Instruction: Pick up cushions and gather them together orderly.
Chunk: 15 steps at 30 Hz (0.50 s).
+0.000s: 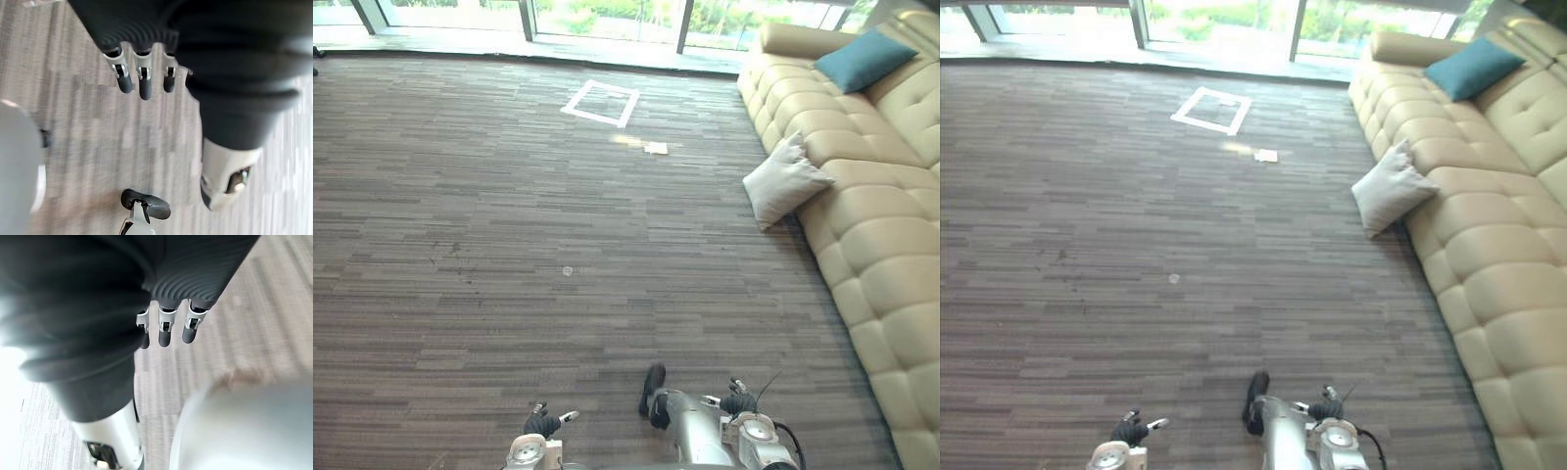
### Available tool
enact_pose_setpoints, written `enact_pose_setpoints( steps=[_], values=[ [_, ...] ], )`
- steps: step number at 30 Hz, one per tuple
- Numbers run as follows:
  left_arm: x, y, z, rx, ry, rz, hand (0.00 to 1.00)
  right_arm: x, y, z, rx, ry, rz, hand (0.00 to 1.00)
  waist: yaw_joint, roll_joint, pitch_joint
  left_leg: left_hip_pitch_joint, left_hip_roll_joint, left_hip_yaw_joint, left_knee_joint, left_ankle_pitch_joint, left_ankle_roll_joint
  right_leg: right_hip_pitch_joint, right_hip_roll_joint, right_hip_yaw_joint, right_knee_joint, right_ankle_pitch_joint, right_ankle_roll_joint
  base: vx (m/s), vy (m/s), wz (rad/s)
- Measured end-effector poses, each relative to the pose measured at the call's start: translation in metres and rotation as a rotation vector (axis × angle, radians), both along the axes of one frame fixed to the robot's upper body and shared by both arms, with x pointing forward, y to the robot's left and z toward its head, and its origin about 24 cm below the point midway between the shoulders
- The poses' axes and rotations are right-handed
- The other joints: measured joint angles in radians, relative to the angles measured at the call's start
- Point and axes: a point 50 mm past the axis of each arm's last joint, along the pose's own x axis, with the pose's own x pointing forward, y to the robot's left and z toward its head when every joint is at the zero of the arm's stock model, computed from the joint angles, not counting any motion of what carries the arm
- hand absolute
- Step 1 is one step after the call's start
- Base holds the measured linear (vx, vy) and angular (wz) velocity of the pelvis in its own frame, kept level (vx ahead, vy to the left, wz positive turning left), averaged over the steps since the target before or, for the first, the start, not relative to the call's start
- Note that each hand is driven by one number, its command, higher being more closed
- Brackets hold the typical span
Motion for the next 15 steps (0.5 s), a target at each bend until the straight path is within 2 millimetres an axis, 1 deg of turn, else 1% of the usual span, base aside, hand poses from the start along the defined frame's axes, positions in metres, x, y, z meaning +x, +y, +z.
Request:
enact_pose_setpoints(
  steps=[1, 2, 3, 4, 5, 6, 7, 8, 9, 10, 11, 12, 13, 14, 15],
  values=[
    [-0.001, -0.007, -0.001, -0.015, 0.002, -0.003, 0.00, 0.001, -0.004, 0.001, -0.007, -0.005, -0.007, 0.00, 0.002, 0.043, -0.014, -0.037, 0.038, -0.018, 0.112, 0.007, -0.012, -0.002, 0.019, -0.019, 0.059, -0.059, -0.020, 0.76, -0.161, 0.14],
    [-0.001, -0.011, -0.001, -0.026, 0.002, 0.003, 0.00, 0.002, -0.004, 0.001, -0.008, -0.007, -0.005, 0.00, 0.003, 0.064, -0.019, -0.085, 0.065, -0.025, 0.239, 0.033, -0.050, 0.012, 0.031, -0.035, 0.076, -0.094, -0.029, 0.58, -0.140, 0.03],
    [0.000, -0.012, -0.001, -0.040, -0.007, 0.035, 0.00, 0.004, -0.002, 0.002, -0.006, -0.013, 0.004, 0.00, 0.002, 0.081, -0.013, -0.188, 0.096, -0.051, 0.482, 0.161, -0.104, 0.049, 0.059, -0.029, 0.082, -0.144, -0.039, 0.87, -0.172, -0.20],
    [0.002, -0.013, 0.000, -0.051, -0.022, 0.058, 0.00, 0.007, 0.000, 0.004, -0.008, -0.018, 0.022, 0.00, 0.007, 0.092, -0.008, -0.286, 0.135, -0.066, 0.696, 0.226, -0.149, 0.100, 0.089, -0.009, 0.063, -0.169, -0.049, 0.86, -0.157, -0.50],
    [0.005, -0.009, 0.003, -0.042, -0.042, 0.072, 0.00, 0.005, 0.004, 0.002, 0.003, -0.005, 0.020, 0.00, 0.014, 0.090, 0.005, -0.370, 0.191, -0.026, 0.878, 0.176, -0.136, 0.199, 0.130, 0.016, 0.023, -0.198, -0.059, 0.86, -0.135, -0.59],
    [0.007, -0.006, 0.004, -0.035, -0.051, 0.073, 0.00, 0.004, 0.007, 0.001, 0.009, 0.002, 0.023, 0.00, 0.019, 0.081, 0.011, -0.393, 0.203, -0.010, 0.917, 0.152, -0.126, 0.244, 0.141, 0.032, 0.002, -0.209, -0.063, 0.69, -0.090, -0.56],
    [0.008, 0.000, 0.006, -0.019, -0.061, 0.070, 0.00, 0.002, 0.012, -0.001, 0.019, 0.017, 0.034, 0.00, 0.026, 0.060, 0.022, -0.436, 0.206, 0.014, 0.938, 0.119, -0.107, 0.322, 0.145, 0.058, -0.038, -0.224, -0.060, 0.52, -0.060, -0.52],
    [0.011, 0.002, 0.008, -0.011, -0.077, 0.069, 0.00, -0.002, 0.016, -0.004, 0.032, 0.036, 0.034, 0.00, 0.027, 0.038, 0.022, -0.493, 0.197, 0.043, 0.912, 0.085, -0.079, 0.395, 0.145, 0.094, -0.086, -0.228, -0.058, 0.62, -0.064, -0.61],
    [0.013, 0.005, 0.009, -0.002, -0.092, 0.071, 0.00, -0.004, 0.018, -0.006, 0.038, 0.046, 0.035, 0.00, 0.033, 0.030, 0.018, -0.543, 0.191, 0.057, 0.871, 0.062, -0.064, 0.436, 0.144, 0.118, -0.120, -0.227, -0.056, 0.58, -0.026, -0.86],
    [0.017, 0.006, 0.012, 0.003, -0.117, 0.069, 0.00, -0.005, 0.019, -0.007, 0.039, 0.059, 0.036, 0.00, 0.044, 0.028, 0.018, -0.617, 0.174, 0.071, 0.769, 0.034, -0.054, 0.488, 0.140, 0.157, -0.164, -0.228, -0.043, 0.69, 0.040, -1.00],
    [0.019, 0.006, 0.014, 0.002, -0.132, 0.071, 0.00, -0.004, 0.019, -0.007, 0.039, 0.057, 0.035, 0.00, 0.058, 0.028, 0.020, -0.669, 0.151, 0.068, 0.648, 0.029, -0.047, 0.520, 0.131, 0.193, -0.188, -0.236, -0.029, 0.56, 0.102, -1.11],
    [0.021, 0.005, 0.014, -0.007, -0.144, 0.081, 0.00, -0.005, 0.019, -0.007, 0.037, 0.061, 0.034, 0.00, 0.064, 0.032, 0.021, -0.705, 0.126, 0.056, 0.518, 0.039, -0.047, 0.553, 0.115, 0.223, -0.214, -0.248, -0.012, 0.44, 0.134, -0.91],
    [0.022, 0.004, 0.015, -0.011, -0.151, 0.082, 0.00, -0.006, 0.017, -0.007, 0.033, 0.064, 0.032, 0.00, 0.067, 0.036, 0.022, -0.723, 0.105, 0.039, 0.412, 0.065, -0.055, 0.580, 0.104, 0.239, -0.233, -0.257, 0.003, 0.53, 0.239, -0.86],
    [0.023, 0.001, 0.015, -0.017, -0.159, 0.079, 0.00, -0.008, 0.014, -0.008, 0.023, 0.073, 0.034, 0.00, 0.073, 0.047, 0.022, -0.735, 0.076, 0.005, 0.205, 0.143, -0.077, 0.625, 0.090, 0.274, -0.269, -0.277, 0.026, 0.52, 0.262, -0.73],
    [0.023, 0.000, 0.015, -0.020, -0.162, 0.078, 0.00, -0.009, 0.013, -0.008, 0.014, 0.078, 0.042, 0.00, 0.076, 0.057, 0.023, -0.742, 0.078, -0.019, 0.120, 0.179, -0.081, 0.647, 0.090, 0.295, -0.276, -0.297, 0.039, 0.65, 0.374, -0.79]
  ],
)
